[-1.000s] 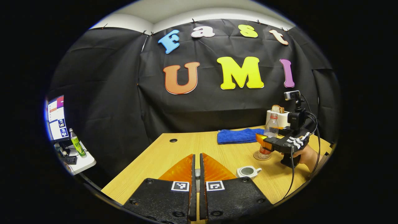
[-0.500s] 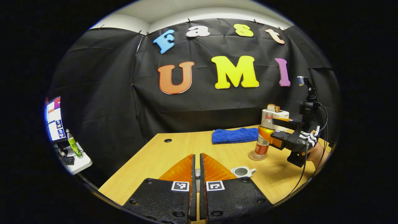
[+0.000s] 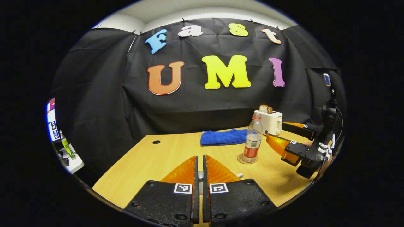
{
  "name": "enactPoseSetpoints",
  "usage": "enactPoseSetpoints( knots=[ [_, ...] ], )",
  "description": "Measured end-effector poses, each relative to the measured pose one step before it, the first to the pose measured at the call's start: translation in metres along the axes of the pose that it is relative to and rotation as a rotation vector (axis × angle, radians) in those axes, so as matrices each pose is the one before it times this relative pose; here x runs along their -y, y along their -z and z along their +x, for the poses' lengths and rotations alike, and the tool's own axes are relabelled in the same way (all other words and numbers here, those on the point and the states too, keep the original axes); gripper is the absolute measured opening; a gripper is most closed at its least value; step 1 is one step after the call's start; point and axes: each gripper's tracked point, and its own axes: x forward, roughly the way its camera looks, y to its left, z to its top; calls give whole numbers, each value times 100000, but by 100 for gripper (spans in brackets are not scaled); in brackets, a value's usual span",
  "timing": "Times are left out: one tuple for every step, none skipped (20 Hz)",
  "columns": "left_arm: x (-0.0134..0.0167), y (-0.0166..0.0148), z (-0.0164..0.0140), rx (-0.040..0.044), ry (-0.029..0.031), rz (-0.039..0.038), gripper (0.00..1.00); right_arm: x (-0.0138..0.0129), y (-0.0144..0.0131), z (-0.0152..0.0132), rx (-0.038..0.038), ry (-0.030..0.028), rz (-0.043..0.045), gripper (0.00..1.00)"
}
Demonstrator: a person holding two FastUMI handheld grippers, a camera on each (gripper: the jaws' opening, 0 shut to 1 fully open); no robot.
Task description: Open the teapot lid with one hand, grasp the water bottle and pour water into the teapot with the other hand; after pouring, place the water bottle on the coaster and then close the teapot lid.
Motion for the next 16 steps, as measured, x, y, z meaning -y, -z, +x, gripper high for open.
enactPoseSetpoints(
  knots=[
    [755, -126, 254, 579, 1523, 232, 6, 241, 97, -746, 907, 445, -531, 97],
    [385, 32, 336, 630, -80, 1071, 6, 409, 340, -683, 61, 234, 36, 95],
    [398, 263, 377, -135, -587, 1680, 6, 492, 573, -799, -186, 436, 266, 97],
    [504, 133, 190, 14, -76, 489, 6, 518, 412, -535, -553, 721, 268, 97],
    [538, 47, 237, 490, 265, -2, 6, 490, 283, -414, -84, 567, 579, 95],
    [463, 27, 316, 739, -24, 146, 6, 380, 236, -421, -309, 893, 123, 97],
    [245, 74, 403, 431, -423, -55, 6, 220, 333, -402, -731, 15, 413, 97],
    [166, 278, 476, 288, -608, -219, 6, 35, 336, -335, -684, -816, 29, 95],
    [154, 169, 463, 592, -438, -774, 6, 175, 252, -423, -237, -93, 396, 95],
    [223, 252, 496, 305, 81, -1677, 6, 336, 154, -436, 222, 297, 484, 97],
    [177, 320, 643, 245, 658, -2322, 6, 164, 55, -331, 725, 166, 379, 95],
    [244, 466, 589, -6, 728, -2721, 6, 169, 13, -278, 467, 268, 299, 95],
    [51, 471, 691, -67, 764, -2511, 6, 237, 135, -236, 36, 242, 300, 95],
    [144, 884, 736, -1130, 1266, -2124, 6, 205, 170, -268, 195, 12, 190, 95],
    [-75, 858, 646, -1334, 306, -2227, 6, 161, -218, -304, 885, 11, 229, 95],
    [-368, 417, 584, 508, -309, -1349, 7, 137, -129, -206, 867, 92, 434, 95]
  ],
)
